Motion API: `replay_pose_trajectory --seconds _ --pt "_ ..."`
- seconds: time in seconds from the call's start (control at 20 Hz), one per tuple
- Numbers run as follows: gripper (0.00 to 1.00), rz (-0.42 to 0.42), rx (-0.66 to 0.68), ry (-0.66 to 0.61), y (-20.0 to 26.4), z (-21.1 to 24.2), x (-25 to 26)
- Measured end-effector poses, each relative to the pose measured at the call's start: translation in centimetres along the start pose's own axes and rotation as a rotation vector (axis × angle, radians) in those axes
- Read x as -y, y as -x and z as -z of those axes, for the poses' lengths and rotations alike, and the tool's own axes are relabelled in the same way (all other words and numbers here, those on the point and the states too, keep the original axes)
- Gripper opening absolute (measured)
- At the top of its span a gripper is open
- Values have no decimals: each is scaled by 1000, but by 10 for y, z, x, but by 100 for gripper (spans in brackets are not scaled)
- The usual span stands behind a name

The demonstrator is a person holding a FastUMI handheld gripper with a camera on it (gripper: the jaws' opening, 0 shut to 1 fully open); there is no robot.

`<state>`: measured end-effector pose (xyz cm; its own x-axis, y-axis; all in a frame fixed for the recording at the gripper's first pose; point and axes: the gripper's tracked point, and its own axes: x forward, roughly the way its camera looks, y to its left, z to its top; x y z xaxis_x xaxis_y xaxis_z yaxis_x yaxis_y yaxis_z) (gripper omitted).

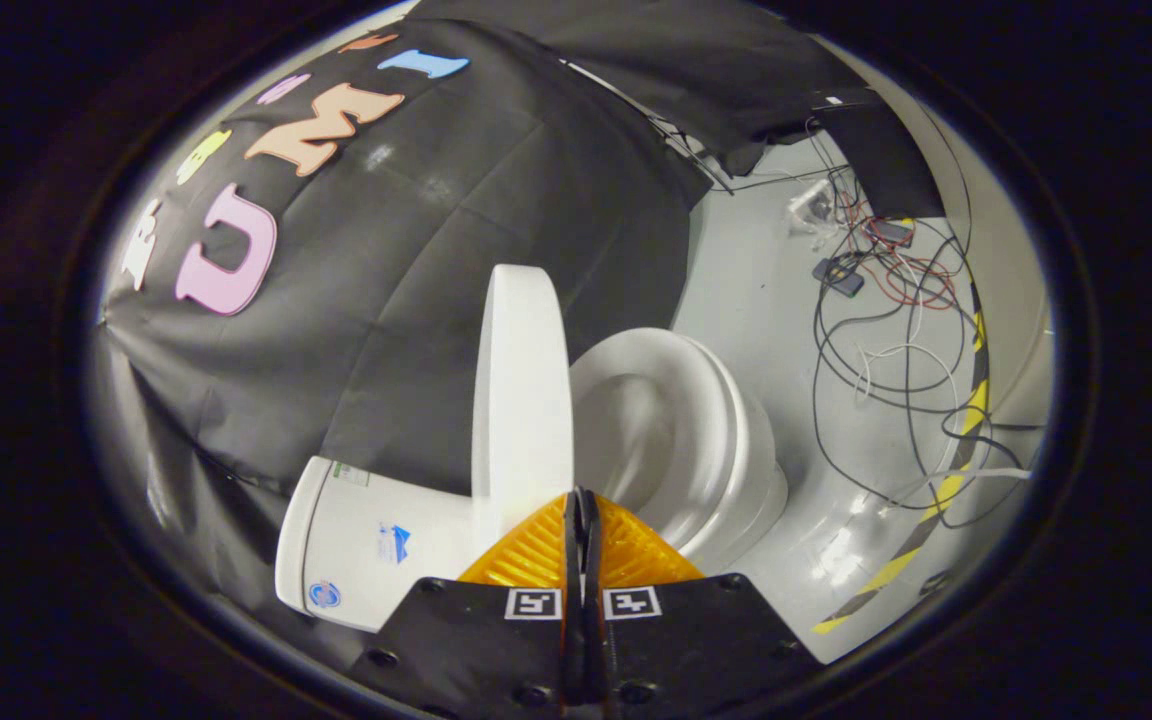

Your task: Open the toilet lid.

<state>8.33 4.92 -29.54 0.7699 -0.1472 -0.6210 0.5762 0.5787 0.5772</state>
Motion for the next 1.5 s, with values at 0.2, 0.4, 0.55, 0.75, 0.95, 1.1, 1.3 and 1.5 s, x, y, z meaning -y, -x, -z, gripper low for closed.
replay_pose_trajectory --seconds 0.2,0.4,0.55,0.75,0.95,1.1,1.3,1.5 --pt "1 -5 11 31 4 -2 -10" --pt "1 -7 15 36 5 -3 -11" --pt "2 -9 16 40 5 -3 -11" --pt "1 -29 23 46 8 -4 -21" --pt "1 -38 31 67 12 -5 -32" --pt "1 -46 38 78 15 -5 -39" --pt "2 -52 42 91 18 -5 -46" --pt "1 -60 45 98 21 -4 -51"
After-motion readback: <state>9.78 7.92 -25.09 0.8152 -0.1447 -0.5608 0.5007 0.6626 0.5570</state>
